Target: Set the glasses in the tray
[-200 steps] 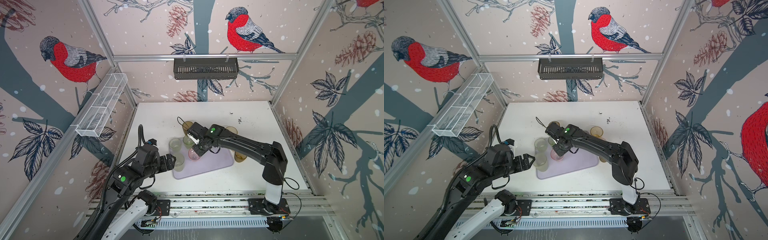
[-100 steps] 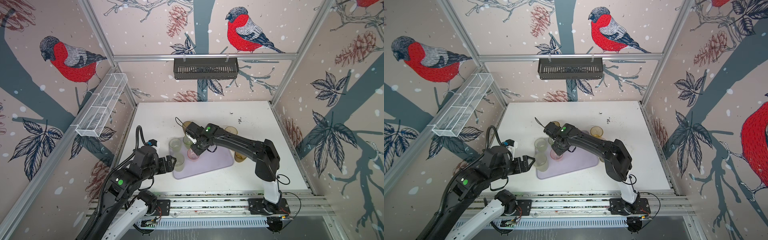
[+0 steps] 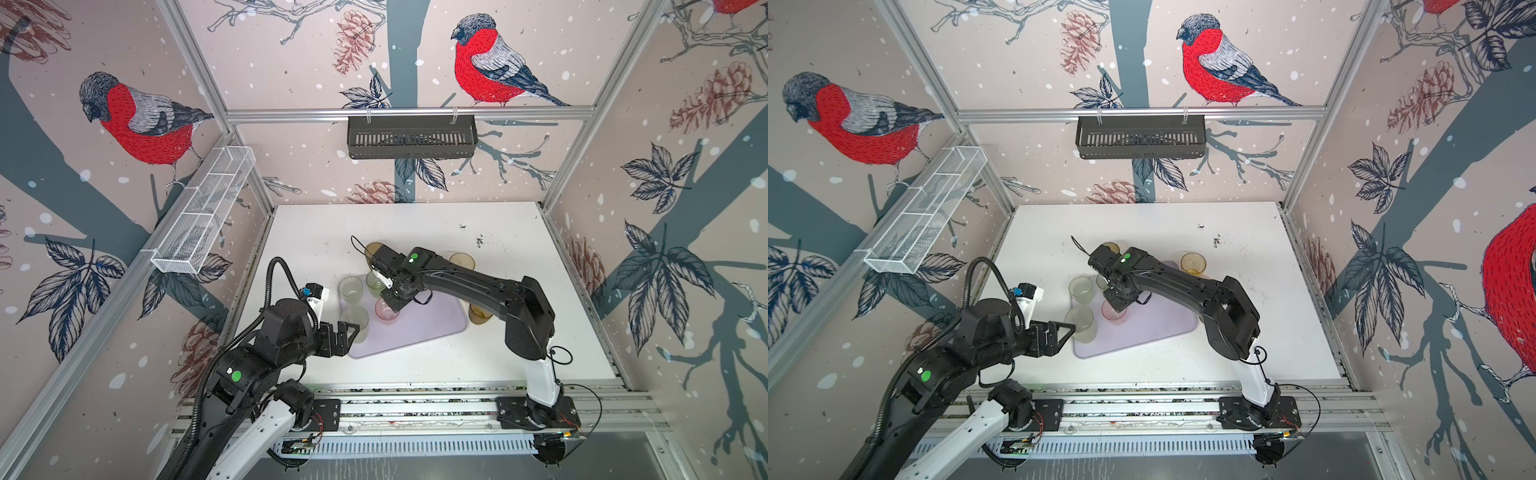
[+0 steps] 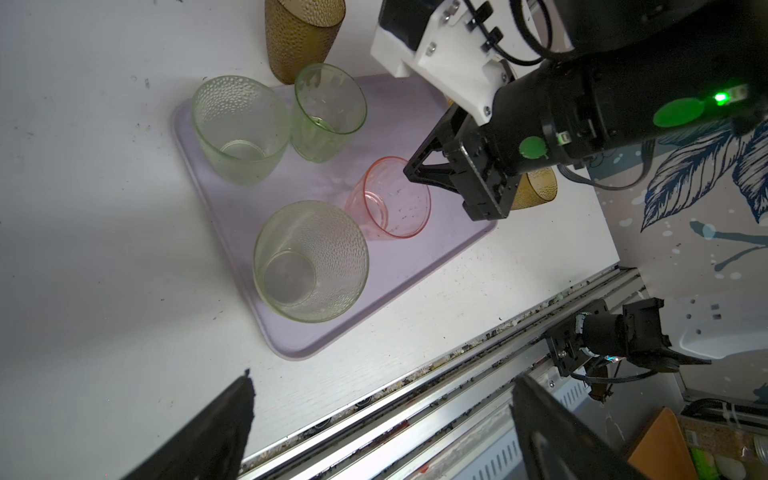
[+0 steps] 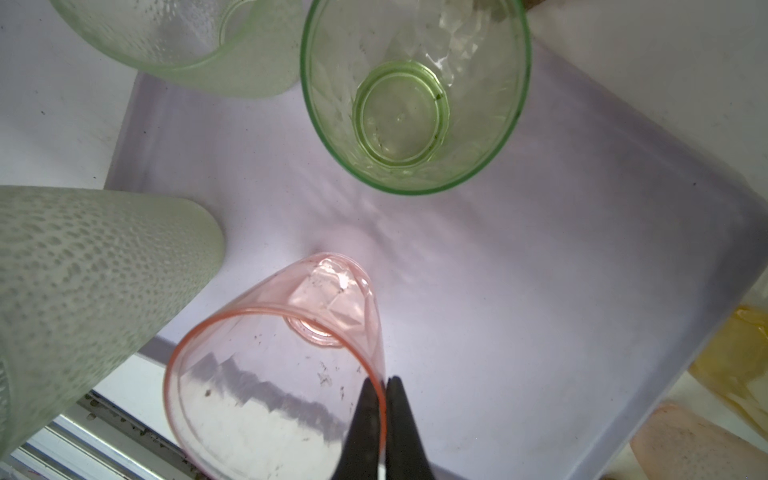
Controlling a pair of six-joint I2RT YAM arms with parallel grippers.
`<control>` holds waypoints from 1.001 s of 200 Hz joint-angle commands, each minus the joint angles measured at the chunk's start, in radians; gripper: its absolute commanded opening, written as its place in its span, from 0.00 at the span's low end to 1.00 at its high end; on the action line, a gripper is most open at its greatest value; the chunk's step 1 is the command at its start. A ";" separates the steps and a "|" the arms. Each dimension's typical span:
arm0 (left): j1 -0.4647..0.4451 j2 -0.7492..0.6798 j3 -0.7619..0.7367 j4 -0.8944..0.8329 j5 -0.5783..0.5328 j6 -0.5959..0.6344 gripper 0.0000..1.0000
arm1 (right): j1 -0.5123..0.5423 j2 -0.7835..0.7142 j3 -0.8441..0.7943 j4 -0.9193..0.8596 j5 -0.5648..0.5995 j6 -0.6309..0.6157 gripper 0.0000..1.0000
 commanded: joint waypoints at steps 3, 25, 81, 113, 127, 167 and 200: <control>-0.001 -0.016 -0.012 0.055 0.051 0.051 0.97 | 0.000 0.006 0.003 -0.004 -0.007 0.015 0.00; -0.001 -0.036 -0.027 0.069 0.072 0.061 0.97 | -0.001 0.013 0.006 -0.004 -0.011 0.015 0.00; -0.001 -0.051 -0.046 0.083 0.100 0.081 0.97 | 0.001 0.026 0.007 0.001 -0.025 0.016 0.00; -0.001 -0.055 -0.052 0.083 0.100 0.080 0.97 | 0.001 0.031 0.007 0.001 -0.032 0.014 0.00; 0.000 -0.060 -0.055 0.083 0.096 0.077 0.97 | 0.000 0.030 0.007 0.001 -0.031 0.013 0.00; -0.001 -0.067 -0.063 0.081 0.091 0.070 0.97 | 0.000 0.031 -0.005 0.007 -0.036 0.015 0.00; 0.000 -0.072 -0.067 0.074 0.082 0.068 0.97 | 0.000 0.028 -0.019 0.015 -0.041 0.019 0.00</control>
